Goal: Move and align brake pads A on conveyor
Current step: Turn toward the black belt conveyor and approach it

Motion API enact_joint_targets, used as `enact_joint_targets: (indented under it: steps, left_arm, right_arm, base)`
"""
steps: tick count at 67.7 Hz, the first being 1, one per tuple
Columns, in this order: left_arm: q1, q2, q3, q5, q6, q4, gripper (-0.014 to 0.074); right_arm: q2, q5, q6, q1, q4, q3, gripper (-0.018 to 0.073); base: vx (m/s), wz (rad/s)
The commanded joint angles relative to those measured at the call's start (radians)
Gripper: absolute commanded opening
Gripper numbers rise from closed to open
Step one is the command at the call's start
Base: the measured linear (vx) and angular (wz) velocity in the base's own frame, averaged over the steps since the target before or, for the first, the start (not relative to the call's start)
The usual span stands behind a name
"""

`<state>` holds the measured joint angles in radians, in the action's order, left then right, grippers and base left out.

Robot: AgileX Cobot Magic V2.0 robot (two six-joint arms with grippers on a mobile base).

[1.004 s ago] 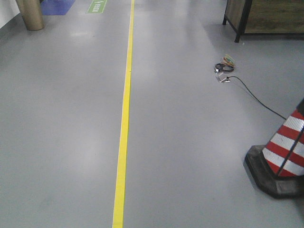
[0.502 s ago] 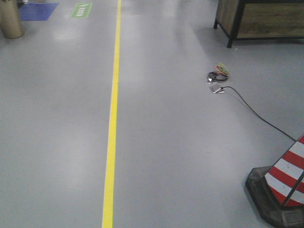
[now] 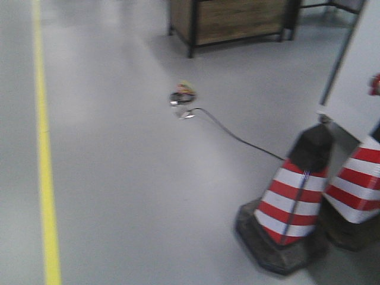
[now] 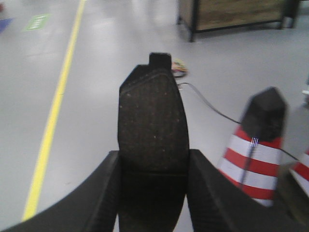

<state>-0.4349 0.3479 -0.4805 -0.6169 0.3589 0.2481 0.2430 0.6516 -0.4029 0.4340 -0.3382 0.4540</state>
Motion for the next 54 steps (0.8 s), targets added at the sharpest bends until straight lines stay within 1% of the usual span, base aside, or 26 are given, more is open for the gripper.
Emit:
enact_joint_targets:
  steps: [1, 54]
  left_arm:
    - [-0.004, 0.01, -0.027, 0.099, 0.007, 0.012, -0.0006]
    - [-0.004, 0.01, -0.027, 0.099, 0.007, 0.012, -0.0006]
  right_arm:
    - [0.012, -0.09, 0.009, -0.004, -0.027, 0.028, -0.0004]
    - [0.012, -0.091, 0.009, -0.004, -0.026, 0.028, -0.0004]
  base:
    - [0.24, -0.91]
    - [0.22, -0.87]
